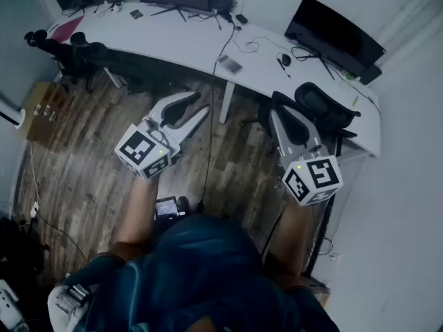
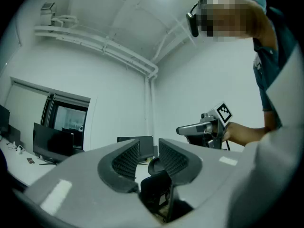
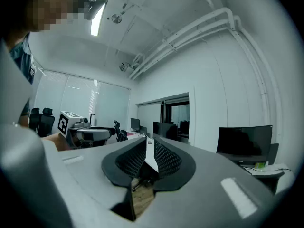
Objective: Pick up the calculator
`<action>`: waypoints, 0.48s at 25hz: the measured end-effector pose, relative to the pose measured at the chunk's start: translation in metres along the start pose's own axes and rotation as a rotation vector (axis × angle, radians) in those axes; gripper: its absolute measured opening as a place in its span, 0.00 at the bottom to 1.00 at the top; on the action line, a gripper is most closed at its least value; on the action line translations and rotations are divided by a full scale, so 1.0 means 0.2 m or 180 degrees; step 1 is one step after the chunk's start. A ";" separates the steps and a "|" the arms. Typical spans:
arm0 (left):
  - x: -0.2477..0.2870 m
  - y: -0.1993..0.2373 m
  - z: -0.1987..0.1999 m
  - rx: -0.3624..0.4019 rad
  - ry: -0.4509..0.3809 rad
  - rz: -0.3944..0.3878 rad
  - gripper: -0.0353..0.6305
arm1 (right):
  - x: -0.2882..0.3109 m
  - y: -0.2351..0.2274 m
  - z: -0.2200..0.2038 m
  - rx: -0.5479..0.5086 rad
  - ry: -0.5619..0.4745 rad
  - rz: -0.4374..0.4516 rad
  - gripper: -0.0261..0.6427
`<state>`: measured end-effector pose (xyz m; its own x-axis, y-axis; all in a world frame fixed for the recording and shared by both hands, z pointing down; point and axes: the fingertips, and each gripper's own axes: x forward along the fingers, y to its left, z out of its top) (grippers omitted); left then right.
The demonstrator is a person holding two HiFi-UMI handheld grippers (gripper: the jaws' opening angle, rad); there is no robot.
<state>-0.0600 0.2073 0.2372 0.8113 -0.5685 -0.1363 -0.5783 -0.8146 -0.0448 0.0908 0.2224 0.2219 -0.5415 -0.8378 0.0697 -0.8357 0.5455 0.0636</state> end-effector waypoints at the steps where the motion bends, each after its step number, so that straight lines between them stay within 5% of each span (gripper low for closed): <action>1: 0.00 0.00 0.00 0.0000 0.0000 0.0001 0.24 | 0.00 0.00 0.00 0.0002 -0.0002 0.0003 0.13; 12: -0.04 0.06 -0.02 -0.0025 0.0015 -0.0005 0.24 | 0.06 0.04 0.00 -0.0002 0.0010 0.0000 0.13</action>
<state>-0.0724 0.2011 0.2425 0.8127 -0.5676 -0.1315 -0.5762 -0.8165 -0.0371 0.0782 0.2168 0.2238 -0.5412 -0.8378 0.0728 -0.8357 0.5454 0.0643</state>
